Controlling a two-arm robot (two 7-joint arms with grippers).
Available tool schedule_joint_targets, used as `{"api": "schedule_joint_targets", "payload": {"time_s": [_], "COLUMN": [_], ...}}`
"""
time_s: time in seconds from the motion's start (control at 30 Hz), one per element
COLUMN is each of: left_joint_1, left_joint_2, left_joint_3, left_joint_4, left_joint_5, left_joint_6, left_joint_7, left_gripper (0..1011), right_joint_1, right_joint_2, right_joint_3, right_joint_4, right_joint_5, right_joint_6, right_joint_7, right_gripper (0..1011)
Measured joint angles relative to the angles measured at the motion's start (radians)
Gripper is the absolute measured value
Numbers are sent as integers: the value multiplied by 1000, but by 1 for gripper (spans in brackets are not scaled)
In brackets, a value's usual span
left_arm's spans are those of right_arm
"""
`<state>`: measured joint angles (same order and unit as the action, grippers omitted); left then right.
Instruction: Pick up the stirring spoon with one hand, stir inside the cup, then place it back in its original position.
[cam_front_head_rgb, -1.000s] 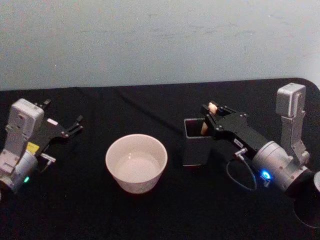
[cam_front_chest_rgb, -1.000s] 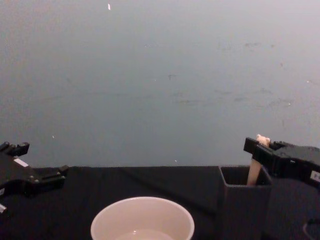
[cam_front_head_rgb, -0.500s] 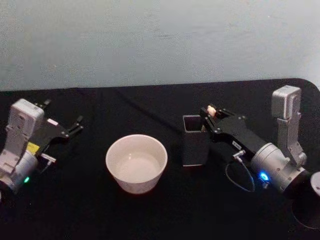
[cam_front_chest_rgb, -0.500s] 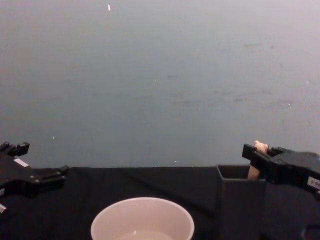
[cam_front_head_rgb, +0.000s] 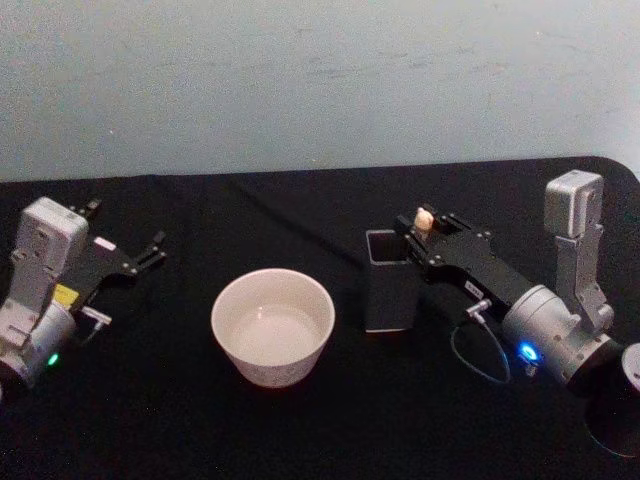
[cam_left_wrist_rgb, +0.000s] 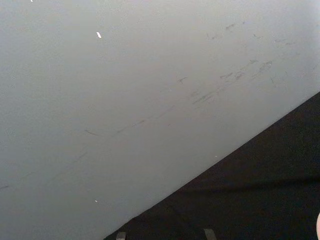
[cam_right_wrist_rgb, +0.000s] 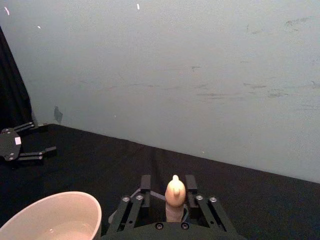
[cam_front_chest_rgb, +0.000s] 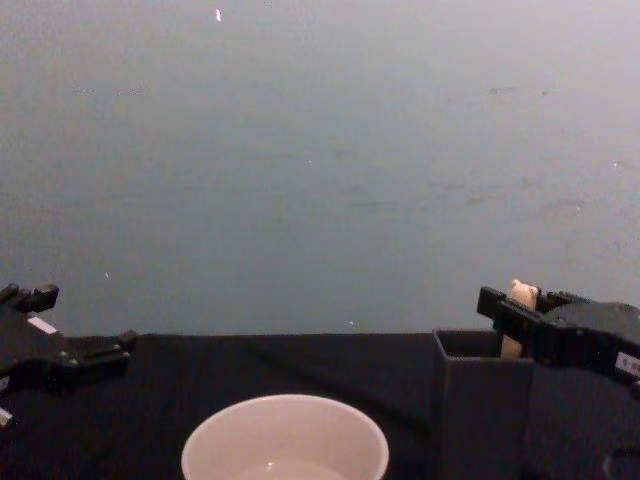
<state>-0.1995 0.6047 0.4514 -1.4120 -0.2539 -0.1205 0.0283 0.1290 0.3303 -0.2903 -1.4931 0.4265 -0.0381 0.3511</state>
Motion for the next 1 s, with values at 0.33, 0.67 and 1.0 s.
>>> {"api": "schedule_joint_targets", "payload": {"time_s": [0.33, 0.67, 1.0], "left_joint_1": [0, 0, 0], "left_joint_2": [0, 0, 0], "left_joint_3": [0, 0, 0], "left_joint_4": [0, 0, 0], "left_joint_5": [0, 0, 0], "left_joint_6": [0, 0, 0], "left_joint_7": [0, 0, 0], "left_gripper": [1001, 1001, 1001], "right_joint_1": [0, 0, 24], "right_joint_2": [0, 0, -16], "right_joint_3": [0, 0, 41], "right_joint_4": [-1, -1, -29], "right_joint_5": [1, 2, 23], "right_joint_6": [-1, -1, -74], "right_joint_7": [1, 1, 9], "right_gripper": [710, 958, 1002]}}
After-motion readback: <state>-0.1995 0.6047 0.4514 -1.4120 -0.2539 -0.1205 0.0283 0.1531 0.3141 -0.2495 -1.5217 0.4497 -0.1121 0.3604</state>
